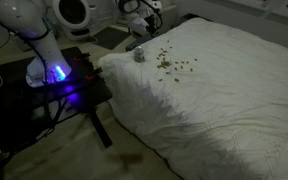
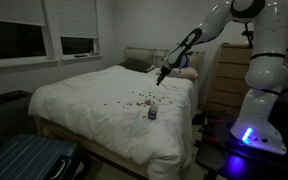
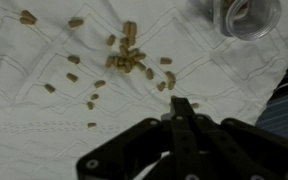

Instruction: Put some of the objects from the bed into the bottle

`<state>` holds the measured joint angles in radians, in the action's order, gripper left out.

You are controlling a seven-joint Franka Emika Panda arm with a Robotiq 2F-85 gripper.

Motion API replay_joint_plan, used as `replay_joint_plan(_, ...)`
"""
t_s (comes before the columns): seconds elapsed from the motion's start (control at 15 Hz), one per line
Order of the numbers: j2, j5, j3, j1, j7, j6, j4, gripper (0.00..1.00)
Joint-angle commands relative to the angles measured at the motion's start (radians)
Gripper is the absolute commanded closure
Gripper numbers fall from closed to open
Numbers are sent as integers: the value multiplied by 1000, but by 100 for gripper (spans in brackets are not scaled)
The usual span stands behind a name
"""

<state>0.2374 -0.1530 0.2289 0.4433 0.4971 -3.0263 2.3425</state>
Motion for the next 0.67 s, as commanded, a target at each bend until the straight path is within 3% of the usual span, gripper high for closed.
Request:
replay_joint_plan(0.0,3,21,-61,-24,-48,-81,11,66)
replay_joint_plan(0.33,71,14,-83,-44,-45,-104,-43,29)
replay_joint_plan(0.6,160,23,-141,-105,-54,-124,-116,1)
